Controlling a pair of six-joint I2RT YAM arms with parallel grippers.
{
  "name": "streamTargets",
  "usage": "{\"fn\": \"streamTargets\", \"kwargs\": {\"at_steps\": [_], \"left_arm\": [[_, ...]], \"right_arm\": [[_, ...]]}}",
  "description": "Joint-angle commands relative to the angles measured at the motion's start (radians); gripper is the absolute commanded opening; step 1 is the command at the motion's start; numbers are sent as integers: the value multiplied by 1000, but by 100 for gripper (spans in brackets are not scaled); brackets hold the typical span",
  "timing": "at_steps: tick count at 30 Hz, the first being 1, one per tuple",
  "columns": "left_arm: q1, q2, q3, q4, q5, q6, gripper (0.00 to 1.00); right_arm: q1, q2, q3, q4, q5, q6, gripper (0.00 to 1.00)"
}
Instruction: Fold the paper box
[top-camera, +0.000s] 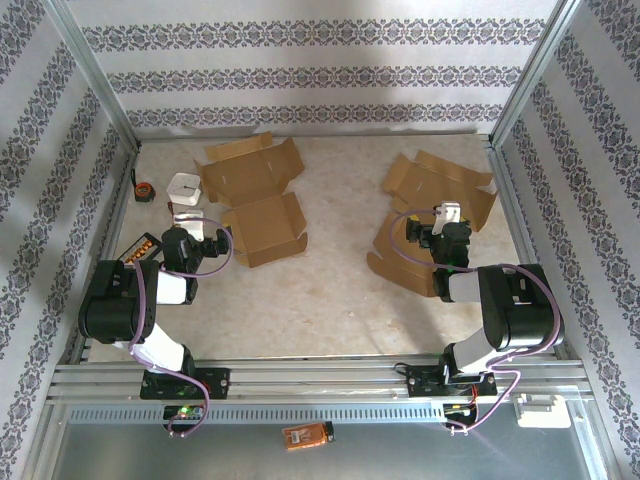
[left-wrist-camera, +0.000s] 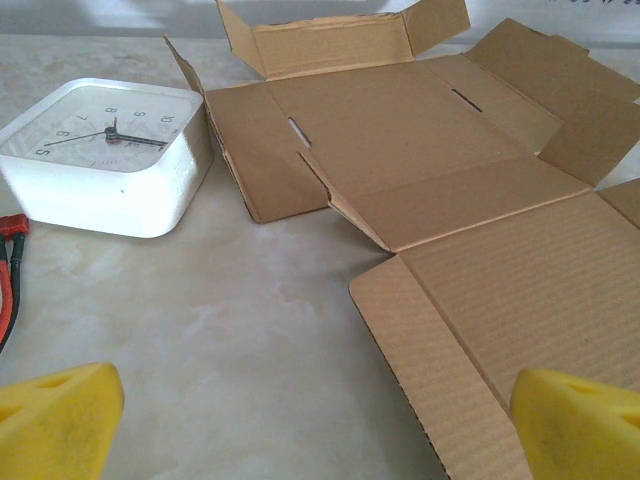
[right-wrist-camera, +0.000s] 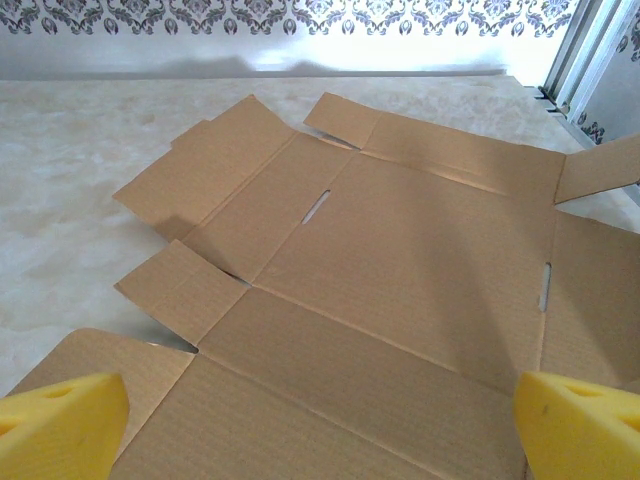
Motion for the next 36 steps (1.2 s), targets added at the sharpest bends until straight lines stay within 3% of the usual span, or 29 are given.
{"fn": "streamTargets", "kwargs": {"at_steps": [1, 4, 6, 8, 11, 14, 17, 19, 21, 22, 24, 30, 33, 36], "left_arm": [[-9, 1, 23, 8, 22, 17, 99], [-10, 1, 24, 6, 24, 20, 99], [-10, 2, 24, 5, 24, 20, 99], [-10, 1, 24, 4, 23, 19, 99], [-9, 2, 18, 15, 16, 13, 99], [-9, 1, 8, 37, -30, -6, 99], [-10, -22, 12, 12, 3, 13, 99], [-18, -103, 17, -63, -25, 14, 99], [-25, -238, 74, -304, -106, -28, 99], [-25, -303, 112, -424, -134, -84, 99], [-33, -402, 160, -574, -89, -200, 99], [-164, -458, 345, -970, 71, -728, 93], [-278, -437, 386, -1035, 110, -848, 91], [-393, -450, 415, -1105, 61, -890, 87]], "right_arm": [[0, 1, 11, 35, -14, 15, 98], [-2, -18, 9, 30, -21, 17, 98], [5, -114, -3, -36, -1, 12, 98], [15, -287, -5, -212, 31, 52, 98], [28, -543, 4, -486, 56, 254, 98], [93, -726, 41, -755, -40, 385, 97], [191, -787, 101, -936, -193, 433, 98], [265, -763, 171, -1033, -282, 438, 98], [351, -703, 266, -1145, -335, 410, 98], [398, -657, 328, -1208, -339, 383, 98], [468, -552, 443, -1316, -298, 360, 98], [499, -157, 769, -1448, -335, 346, 98], [506, 61, 947, -1460, -348, 325, 97], [514, 287, 1170, -1524, -329, 289, 94]]}}
